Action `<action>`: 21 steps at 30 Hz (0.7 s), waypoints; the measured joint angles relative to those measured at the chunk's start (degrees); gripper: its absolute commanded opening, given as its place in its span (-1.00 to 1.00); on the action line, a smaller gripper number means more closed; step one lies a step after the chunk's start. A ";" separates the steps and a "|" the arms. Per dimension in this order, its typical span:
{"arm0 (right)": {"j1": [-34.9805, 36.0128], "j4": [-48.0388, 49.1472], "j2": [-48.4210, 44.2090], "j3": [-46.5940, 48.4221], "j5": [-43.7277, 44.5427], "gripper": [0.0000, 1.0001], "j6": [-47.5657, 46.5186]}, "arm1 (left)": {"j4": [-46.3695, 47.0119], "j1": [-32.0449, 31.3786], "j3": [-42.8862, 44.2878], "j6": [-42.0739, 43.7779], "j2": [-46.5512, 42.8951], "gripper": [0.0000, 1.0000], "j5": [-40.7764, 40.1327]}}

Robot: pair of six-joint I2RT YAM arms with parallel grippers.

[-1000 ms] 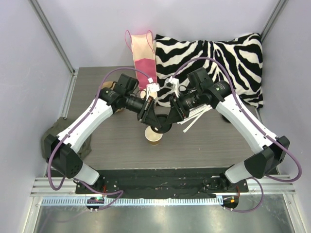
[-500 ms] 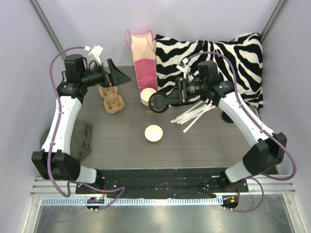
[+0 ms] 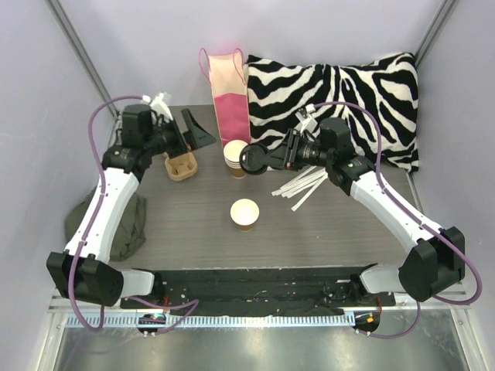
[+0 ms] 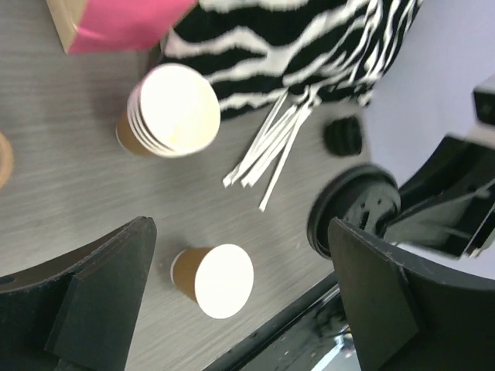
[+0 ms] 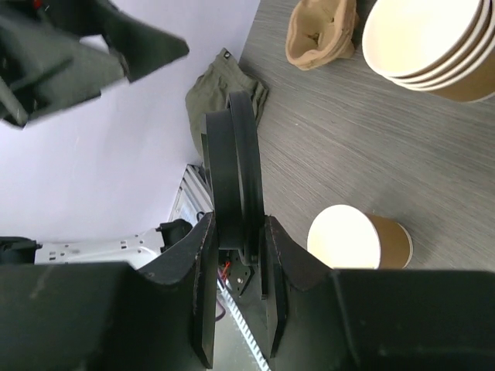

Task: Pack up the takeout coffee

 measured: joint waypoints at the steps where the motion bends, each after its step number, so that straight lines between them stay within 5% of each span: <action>1: 0.39 0.59 -0.04 -0.79 0.83 -0.98 0.74 | -0.37 -1.79 -0.57 0.66 -0.35 0.65 -1.22; 4: 0.96 1.86 -0.07 -2.34 2.54 -0.98 2.43 | -1.03 -8.13 -1.16 2.67 -0.85 0.17 -4.44; 10: 1.20 3.52 -0.07 -3.08 3.78 -0.98 4.00 | -0.79 -11.87 -1.53 3.69 -0.83 -0.35 -6.49; 21: 1.97 4.48 -0.07 -4.26 3.50 -0.98 5.05 | -0.59 -16.44 -1.70 4.98 0.15 -0.46 -6.47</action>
